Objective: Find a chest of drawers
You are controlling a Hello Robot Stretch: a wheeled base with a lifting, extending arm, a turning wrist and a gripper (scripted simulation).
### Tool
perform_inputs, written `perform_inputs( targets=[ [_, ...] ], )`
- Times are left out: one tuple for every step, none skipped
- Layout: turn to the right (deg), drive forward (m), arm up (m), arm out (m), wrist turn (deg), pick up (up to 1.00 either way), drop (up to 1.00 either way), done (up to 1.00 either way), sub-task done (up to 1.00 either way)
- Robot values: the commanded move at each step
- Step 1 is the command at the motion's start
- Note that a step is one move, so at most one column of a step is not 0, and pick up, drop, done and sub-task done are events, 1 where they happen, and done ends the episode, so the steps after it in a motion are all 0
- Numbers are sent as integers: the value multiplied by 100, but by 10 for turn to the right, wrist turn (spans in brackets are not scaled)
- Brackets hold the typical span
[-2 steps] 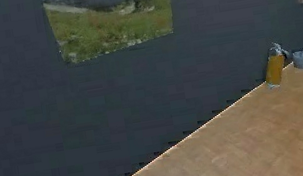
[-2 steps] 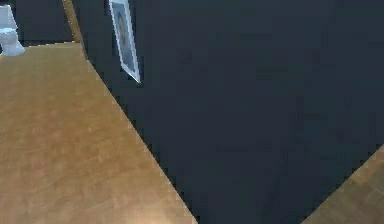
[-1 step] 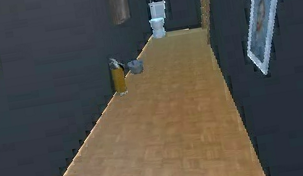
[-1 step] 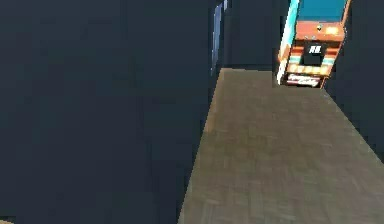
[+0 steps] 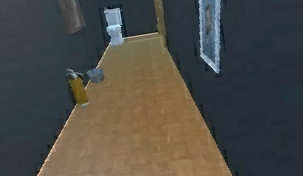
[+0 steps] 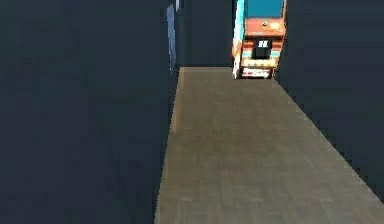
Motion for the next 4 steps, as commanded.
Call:
perform_inputs(
  targets=[
    [0,100,0,0,0,0,0,0,0],
    [0,100,0,0,0,0,0,0,0],
    [0,100,0,0,0,0,0,0,0],
    [0,100,0,0,0,0,0,0,0]
  ],
)
